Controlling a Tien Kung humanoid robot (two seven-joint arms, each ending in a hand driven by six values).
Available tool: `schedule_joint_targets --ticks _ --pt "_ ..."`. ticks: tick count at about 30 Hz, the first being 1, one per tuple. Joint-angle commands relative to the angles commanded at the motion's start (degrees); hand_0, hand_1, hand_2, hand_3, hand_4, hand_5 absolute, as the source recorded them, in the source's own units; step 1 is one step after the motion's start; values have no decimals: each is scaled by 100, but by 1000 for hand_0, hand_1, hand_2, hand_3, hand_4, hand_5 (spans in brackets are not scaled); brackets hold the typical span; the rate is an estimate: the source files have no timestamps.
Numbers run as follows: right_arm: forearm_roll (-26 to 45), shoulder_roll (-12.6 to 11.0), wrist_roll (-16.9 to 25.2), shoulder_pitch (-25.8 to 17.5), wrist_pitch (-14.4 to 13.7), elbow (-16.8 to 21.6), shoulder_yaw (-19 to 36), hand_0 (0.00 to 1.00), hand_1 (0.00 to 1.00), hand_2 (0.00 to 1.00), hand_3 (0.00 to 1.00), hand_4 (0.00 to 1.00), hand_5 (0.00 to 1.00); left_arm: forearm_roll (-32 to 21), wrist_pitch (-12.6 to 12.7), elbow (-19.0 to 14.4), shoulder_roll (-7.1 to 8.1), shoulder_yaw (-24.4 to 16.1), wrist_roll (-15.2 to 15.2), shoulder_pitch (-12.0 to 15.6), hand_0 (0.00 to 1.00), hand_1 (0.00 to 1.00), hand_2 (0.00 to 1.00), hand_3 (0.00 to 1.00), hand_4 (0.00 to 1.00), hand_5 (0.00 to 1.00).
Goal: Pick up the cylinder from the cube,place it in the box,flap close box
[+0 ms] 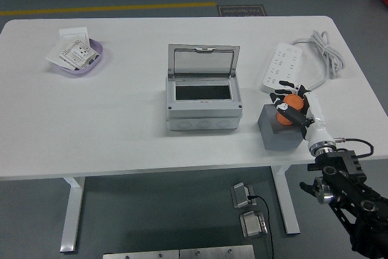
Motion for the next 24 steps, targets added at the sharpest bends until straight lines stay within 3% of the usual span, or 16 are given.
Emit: schedule_joint_targets --ticks 4,5,10,11,16,17,24 --pt "-7 -1 -39 6 -44 18 -22 590 519 509 549 413 112 -2 1 0 4 3 0 -1 627 650 602 626 628 132" --pt "-10 -2 -52 8 -58 25 -28 366 362 399 363 2 2 -3 1 0 5 7 0 0 627 650 602 626 629 129" --pt "-34 -10 -84 20 -117 54 -49 366 362 399 363 2 2 -20 1 2 6 28 0 2 627 650 602 626 629 129" --pt "-37 -13 -82 25 -128 62 -48 297 261 311 256 2 2 -22 1 1 7 31 0 1 627 651 602 626 629 127" --pt "-68 -43 -68 79 -152 112 -24 297 261 311 256 2 2 -31 3 -2 13 41 -2 -3 627 651 602 626 629 127" --pt "-80 -52 -67 98 -154 125 -9 251 200 243 197 2 2 -37 3 -2 13 46 -2 -4 627 650 602 626 629 125" --pt "-178 -162 -80 227 -159 279 125 249 194 229 192 2 2 -96 0 -4 16 104 -5 1 628 650 602 626 630 123"
